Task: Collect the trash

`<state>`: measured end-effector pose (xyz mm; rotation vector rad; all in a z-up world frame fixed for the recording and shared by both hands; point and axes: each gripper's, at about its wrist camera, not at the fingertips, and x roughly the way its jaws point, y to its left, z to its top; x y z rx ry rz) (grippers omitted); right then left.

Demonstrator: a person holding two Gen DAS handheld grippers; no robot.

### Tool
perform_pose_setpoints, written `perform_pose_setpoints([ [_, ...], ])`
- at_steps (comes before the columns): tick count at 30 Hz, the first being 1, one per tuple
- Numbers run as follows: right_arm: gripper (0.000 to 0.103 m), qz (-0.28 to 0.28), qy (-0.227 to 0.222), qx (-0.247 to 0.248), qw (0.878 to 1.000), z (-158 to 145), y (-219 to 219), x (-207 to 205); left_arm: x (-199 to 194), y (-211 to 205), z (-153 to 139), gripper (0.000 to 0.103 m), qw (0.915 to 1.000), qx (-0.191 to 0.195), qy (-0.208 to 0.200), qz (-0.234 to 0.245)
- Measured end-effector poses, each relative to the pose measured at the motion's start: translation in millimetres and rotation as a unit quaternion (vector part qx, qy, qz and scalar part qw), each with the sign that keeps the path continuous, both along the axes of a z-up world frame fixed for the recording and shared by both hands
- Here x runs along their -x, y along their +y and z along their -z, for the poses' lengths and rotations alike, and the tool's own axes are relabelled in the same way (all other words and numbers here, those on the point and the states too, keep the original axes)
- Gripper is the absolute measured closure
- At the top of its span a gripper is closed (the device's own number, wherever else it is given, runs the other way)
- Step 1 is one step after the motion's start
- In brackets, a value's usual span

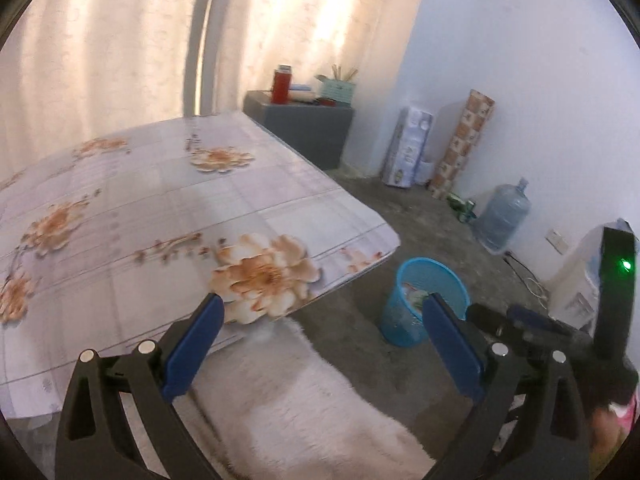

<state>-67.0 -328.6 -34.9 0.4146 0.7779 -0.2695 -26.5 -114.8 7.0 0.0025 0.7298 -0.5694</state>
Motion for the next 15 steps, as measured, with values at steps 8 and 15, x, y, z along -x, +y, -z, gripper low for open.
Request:
perform_pose_setpoints([
  [8, 0.008, 0.0, -0.036, 0.137, 0.99, -28, 56, 13, 5, 19, -5, 0.006, 0.996, -0.028, -0.02, -0.083],
  [15, 0.008, 0.012, -0.058, 0.174, 0.983, -35, 70, 21, 10, 23, -8, 0.006, 0.9884, -0.053, -0.029, -0.14],
])
